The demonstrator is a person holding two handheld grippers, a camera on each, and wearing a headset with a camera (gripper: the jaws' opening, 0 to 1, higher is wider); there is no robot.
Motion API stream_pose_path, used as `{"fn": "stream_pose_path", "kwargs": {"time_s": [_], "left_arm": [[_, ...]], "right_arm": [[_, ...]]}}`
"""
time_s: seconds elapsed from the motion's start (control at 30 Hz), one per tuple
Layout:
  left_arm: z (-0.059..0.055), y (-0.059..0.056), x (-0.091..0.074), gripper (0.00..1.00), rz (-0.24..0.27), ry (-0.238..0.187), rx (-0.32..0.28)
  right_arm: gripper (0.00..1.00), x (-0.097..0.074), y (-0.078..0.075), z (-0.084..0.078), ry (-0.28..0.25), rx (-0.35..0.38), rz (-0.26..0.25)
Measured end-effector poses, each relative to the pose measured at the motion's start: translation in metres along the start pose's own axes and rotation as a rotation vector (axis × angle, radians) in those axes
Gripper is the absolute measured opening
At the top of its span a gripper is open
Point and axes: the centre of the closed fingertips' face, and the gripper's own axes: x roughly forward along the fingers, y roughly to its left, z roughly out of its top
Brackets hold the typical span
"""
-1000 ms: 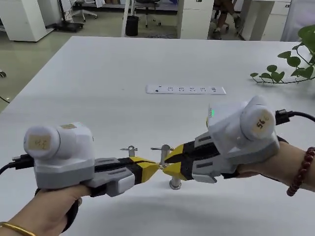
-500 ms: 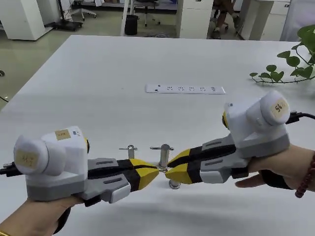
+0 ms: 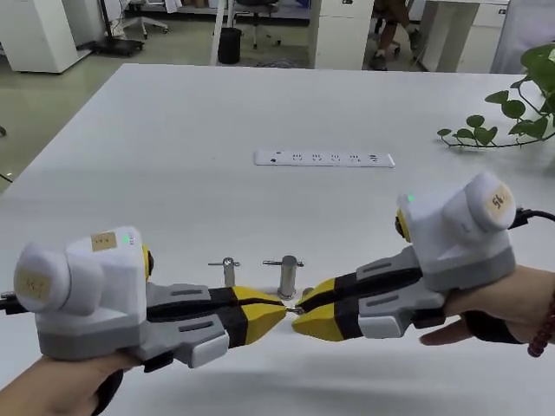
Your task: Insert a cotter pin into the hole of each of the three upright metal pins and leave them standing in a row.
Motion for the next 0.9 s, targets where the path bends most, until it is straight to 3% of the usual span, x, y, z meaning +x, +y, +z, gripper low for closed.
{"fn": "stream_pose_path", "kwargs": {"time_s": [0.53, 0.8, 0.9], "left_arm": [[-0.004, -0.013, 0.004, 0.00, -0.048, 0.004, -0.027], [-0.007, -0.013, 0.006, 0.00, -0.028, 0.012, -0.020], [-0.010, -0.008, 0.006, 0.04, 0.008, 0.028, 0.018]], "right_arm": [[0.01, 0.001, 0.005, -0.005, 0.046, -0.069, 0.011], [0.00, 0.000, 0.002, -0.007, 0.083, -0.134, -0.008], [0.00, 0.000, 0.004, -0.011, 0.120, -0.179, -0.012]]}}
